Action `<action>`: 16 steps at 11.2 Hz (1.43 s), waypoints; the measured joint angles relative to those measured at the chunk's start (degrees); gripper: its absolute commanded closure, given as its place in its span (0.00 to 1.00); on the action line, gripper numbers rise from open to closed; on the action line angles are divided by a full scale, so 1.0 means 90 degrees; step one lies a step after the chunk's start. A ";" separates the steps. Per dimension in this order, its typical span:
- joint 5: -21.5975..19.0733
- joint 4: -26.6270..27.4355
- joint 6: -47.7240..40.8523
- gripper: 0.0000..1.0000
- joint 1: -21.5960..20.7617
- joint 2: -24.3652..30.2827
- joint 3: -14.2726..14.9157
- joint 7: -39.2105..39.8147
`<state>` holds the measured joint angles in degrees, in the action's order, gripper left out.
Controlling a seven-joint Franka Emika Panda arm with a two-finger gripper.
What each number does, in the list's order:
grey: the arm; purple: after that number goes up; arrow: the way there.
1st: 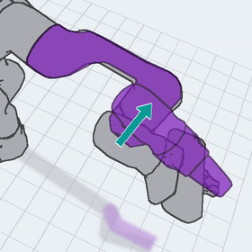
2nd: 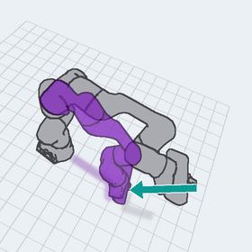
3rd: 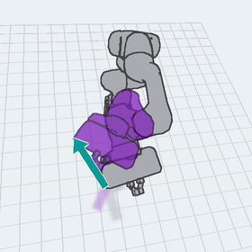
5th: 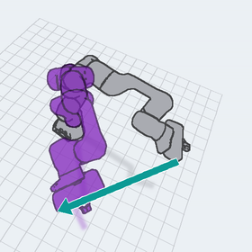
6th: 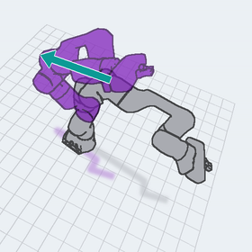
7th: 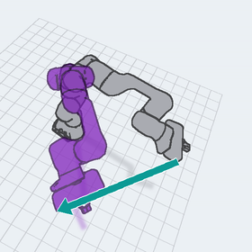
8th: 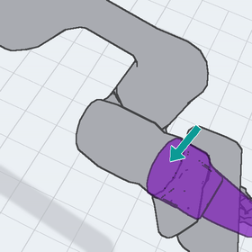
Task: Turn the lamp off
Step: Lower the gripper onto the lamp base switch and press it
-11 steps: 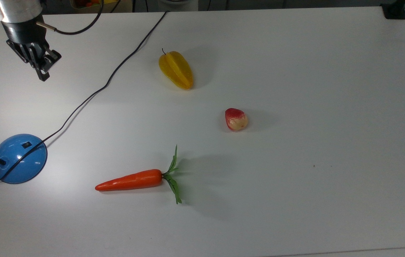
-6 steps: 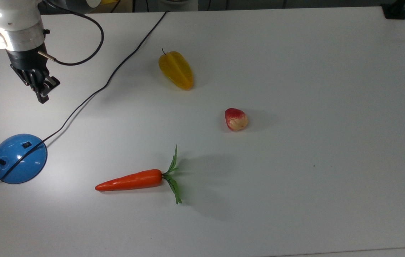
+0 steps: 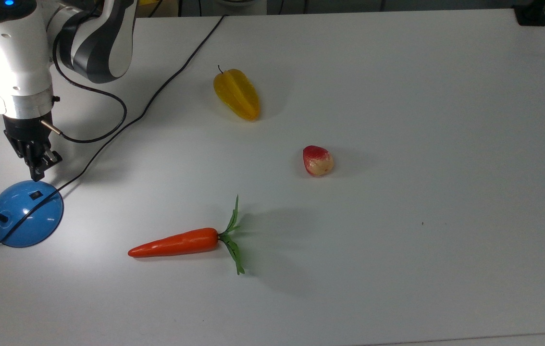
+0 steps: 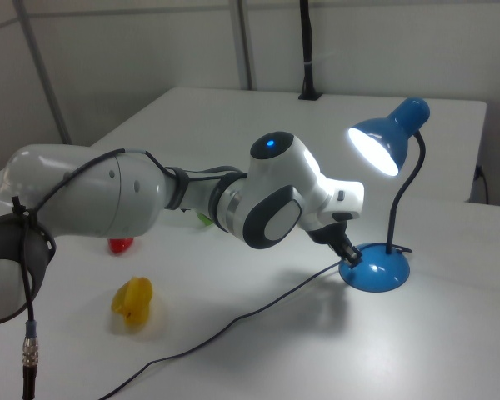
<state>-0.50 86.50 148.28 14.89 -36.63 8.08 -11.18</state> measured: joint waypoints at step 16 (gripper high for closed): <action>0.0001 -0.0617 0.0629 1.00 -0.0105 -0.0632 0.0022 -0.0441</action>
<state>-0.49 80.95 153.94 13.94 -42.31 8.27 -15.15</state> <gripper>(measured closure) 0.991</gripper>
